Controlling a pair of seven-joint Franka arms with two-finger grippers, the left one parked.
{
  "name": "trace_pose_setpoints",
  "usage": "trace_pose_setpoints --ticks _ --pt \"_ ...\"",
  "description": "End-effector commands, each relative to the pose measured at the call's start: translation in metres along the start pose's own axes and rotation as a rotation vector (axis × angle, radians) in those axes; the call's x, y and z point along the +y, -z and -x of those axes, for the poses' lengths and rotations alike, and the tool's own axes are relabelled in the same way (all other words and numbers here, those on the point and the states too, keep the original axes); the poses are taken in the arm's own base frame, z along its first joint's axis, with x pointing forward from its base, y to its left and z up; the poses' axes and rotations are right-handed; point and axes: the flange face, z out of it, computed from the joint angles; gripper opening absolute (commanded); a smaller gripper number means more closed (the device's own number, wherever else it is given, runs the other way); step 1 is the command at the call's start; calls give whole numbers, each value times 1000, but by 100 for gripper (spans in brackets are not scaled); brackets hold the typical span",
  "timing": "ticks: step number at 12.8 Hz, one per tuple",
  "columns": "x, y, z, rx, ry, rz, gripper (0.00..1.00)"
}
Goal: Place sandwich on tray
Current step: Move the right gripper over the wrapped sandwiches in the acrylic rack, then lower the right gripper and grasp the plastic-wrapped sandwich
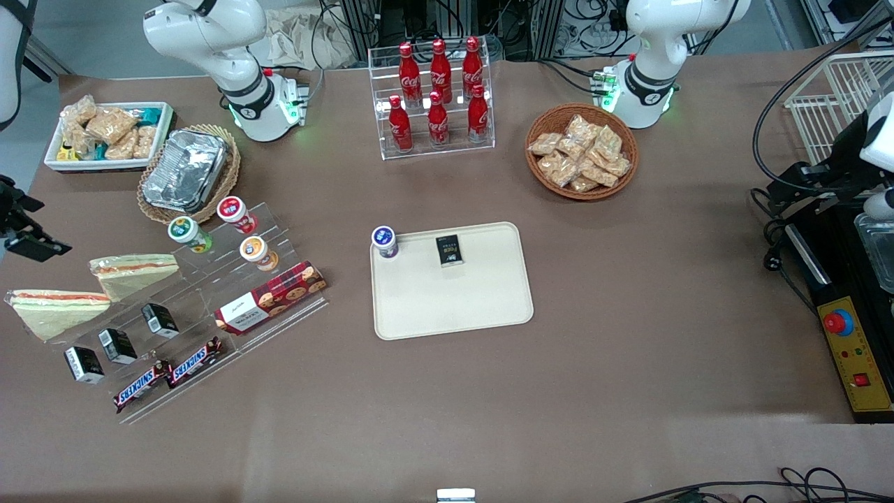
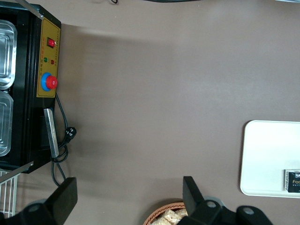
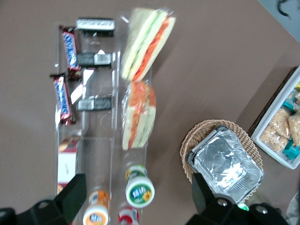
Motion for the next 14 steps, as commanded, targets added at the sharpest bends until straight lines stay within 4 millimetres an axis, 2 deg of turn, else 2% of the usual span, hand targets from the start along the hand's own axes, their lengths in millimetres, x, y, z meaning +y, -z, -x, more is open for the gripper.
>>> trace_pose_setpoints --ticks 1,3,5,8,10,12,14 --pt "9 -25 -37 18 -134 13 99" --pt "14 -54 -46 39 -289 -27 99" --pt "25 -68 -57 48 -337 -45 99" --pt "47 -115 -77 84 -388 -108 99" --pt "56 -137 -84 107 -407 -135 99" --pt "59 -152 -87 128 -418 -160 99" --pt "58 -159 -91 142 -427 -183 99"
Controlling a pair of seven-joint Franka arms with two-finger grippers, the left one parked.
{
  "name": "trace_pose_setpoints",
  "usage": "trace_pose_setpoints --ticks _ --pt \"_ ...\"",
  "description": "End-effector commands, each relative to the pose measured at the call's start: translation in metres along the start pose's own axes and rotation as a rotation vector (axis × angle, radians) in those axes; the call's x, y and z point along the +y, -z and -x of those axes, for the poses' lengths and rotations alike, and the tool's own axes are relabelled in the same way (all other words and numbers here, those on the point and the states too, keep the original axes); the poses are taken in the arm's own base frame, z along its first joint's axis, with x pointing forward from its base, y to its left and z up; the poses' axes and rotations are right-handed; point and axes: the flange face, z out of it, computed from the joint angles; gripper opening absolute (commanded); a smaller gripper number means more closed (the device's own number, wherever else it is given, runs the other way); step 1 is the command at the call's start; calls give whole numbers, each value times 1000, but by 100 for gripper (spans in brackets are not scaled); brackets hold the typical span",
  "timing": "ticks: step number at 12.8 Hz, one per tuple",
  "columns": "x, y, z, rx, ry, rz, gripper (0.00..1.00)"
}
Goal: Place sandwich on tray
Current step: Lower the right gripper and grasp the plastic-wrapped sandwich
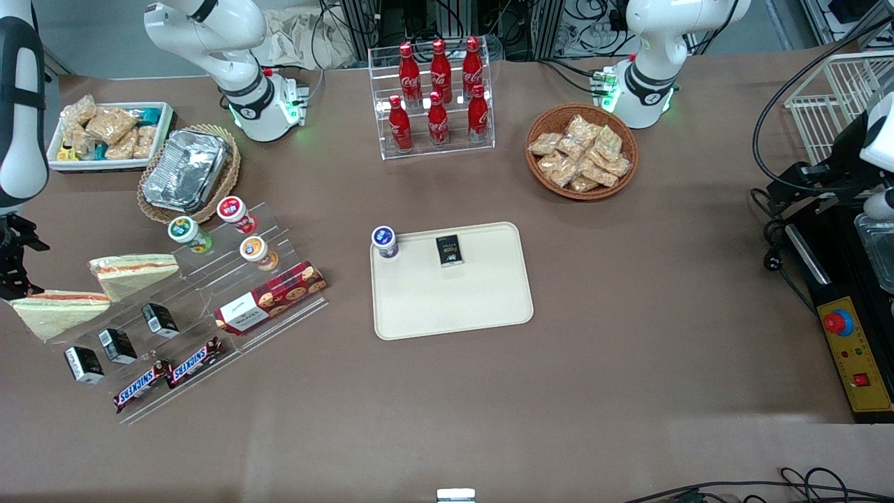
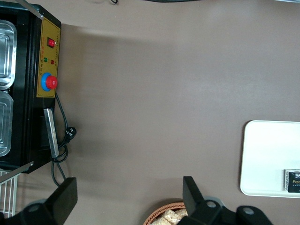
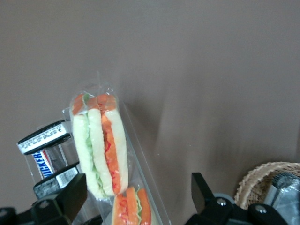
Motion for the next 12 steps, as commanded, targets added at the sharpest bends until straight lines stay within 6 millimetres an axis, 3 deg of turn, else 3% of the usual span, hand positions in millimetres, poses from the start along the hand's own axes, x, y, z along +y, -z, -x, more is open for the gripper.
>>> trace_pose_setpoints --ticks 1,6,12 --pt "-1 -8 0 -9 -50 -58 99" --pt "0 -44 -17 -9 -130 -101 99" --pt "-7 -64 -18 12 -137 -114 99"
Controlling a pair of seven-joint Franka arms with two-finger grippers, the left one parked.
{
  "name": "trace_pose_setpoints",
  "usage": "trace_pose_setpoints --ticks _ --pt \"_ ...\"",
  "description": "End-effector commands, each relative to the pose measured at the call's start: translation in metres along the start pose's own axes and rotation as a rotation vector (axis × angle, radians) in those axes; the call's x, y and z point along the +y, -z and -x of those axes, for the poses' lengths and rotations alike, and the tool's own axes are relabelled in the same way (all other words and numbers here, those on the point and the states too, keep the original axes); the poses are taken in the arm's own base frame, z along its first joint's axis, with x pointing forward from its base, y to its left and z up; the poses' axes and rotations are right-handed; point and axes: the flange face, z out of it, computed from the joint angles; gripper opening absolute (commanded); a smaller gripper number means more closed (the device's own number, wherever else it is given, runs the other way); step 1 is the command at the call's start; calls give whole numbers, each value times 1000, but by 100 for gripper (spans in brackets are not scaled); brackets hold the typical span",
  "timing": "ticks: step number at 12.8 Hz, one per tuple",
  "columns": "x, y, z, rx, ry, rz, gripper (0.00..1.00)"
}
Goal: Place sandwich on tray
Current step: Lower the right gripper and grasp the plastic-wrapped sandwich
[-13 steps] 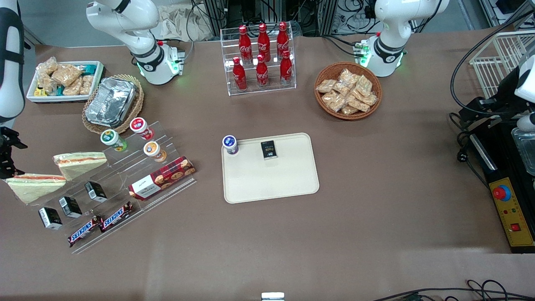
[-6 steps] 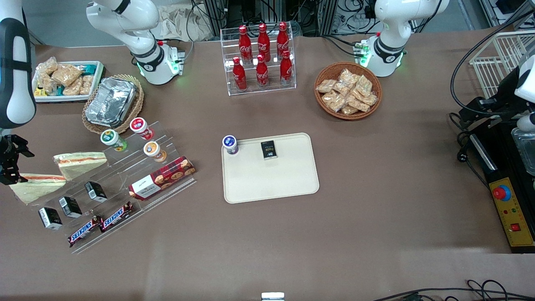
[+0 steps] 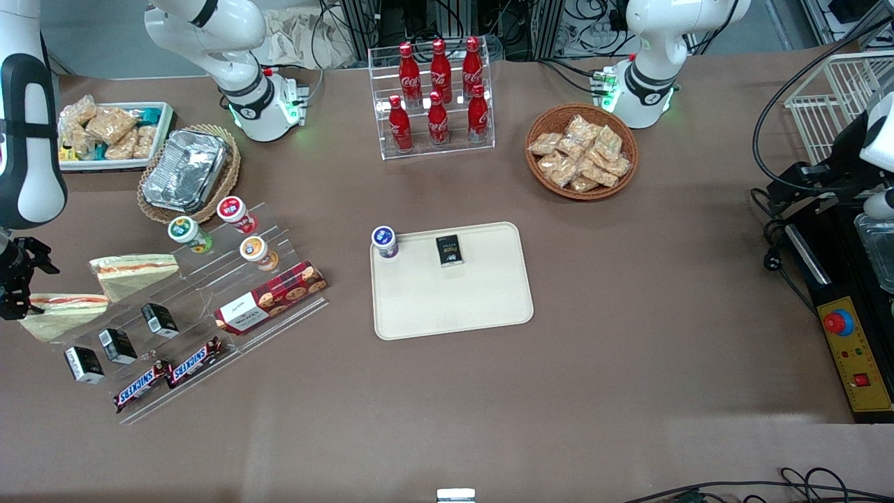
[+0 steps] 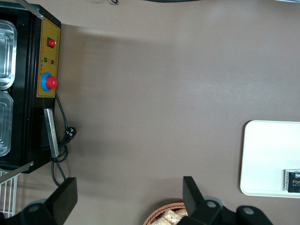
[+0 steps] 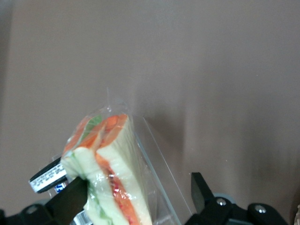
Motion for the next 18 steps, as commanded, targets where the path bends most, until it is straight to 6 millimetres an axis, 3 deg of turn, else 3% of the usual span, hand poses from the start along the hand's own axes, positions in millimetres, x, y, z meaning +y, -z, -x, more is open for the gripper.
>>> trace_pose_setpoints --ticks 1,10,18 --pt "0 -12 -1 -6 -26 -8 99" --pt "0 22 5 -55 14 6 99" --pt "-6 9 4 -40 13 11 99"
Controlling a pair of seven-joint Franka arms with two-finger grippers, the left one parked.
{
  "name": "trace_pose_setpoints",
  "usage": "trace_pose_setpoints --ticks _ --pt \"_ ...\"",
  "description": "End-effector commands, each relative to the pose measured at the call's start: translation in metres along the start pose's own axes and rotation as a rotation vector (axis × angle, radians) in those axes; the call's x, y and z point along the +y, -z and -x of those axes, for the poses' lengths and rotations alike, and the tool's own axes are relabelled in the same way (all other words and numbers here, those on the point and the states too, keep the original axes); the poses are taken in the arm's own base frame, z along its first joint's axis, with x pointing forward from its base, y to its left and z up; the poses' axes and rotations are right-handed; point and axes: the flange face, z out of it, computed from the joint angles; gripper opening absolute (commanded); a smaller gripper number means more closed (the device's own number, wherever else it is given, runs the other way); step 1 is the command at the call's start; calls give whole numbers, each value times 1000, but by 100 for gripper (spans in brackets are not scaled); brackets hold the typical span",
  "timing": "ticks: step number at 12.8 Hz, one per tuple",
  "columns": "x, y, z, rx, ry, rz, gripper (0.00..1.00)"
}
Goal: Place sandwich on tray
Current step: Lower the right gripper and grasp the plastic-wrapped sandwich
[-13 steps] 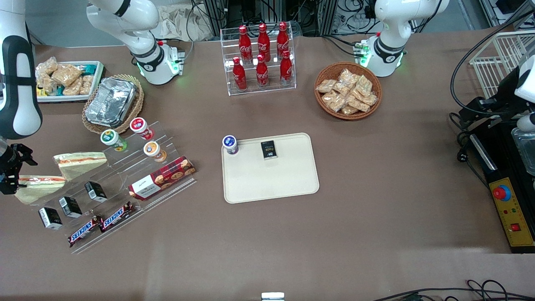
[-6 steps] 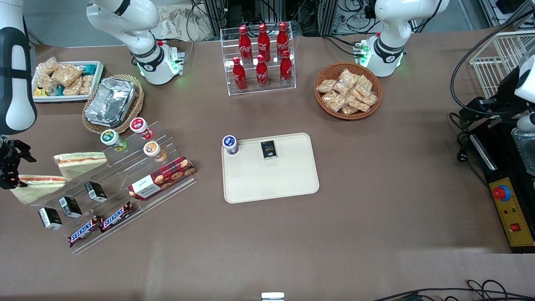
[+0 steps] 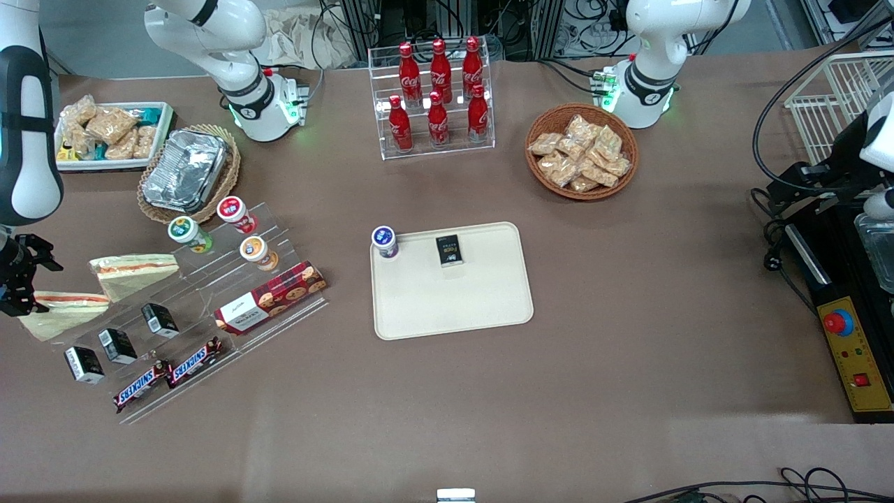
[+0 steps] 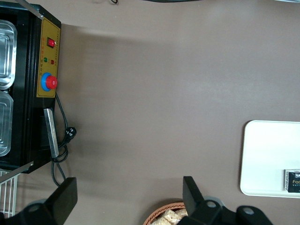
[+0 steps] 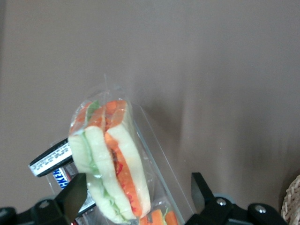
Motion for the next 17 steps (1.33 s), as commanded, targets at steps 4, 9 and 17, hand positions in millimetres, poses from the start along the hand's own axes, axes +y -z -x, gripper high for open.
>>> trace_pose_setpoints --ticks 4,9,17 --pt "-9 -22 -6 21 5 -8 99" --pt "-10 -18 -9 25 2 -21 99" --pt "-15 12 -6 7 12 -47 99"
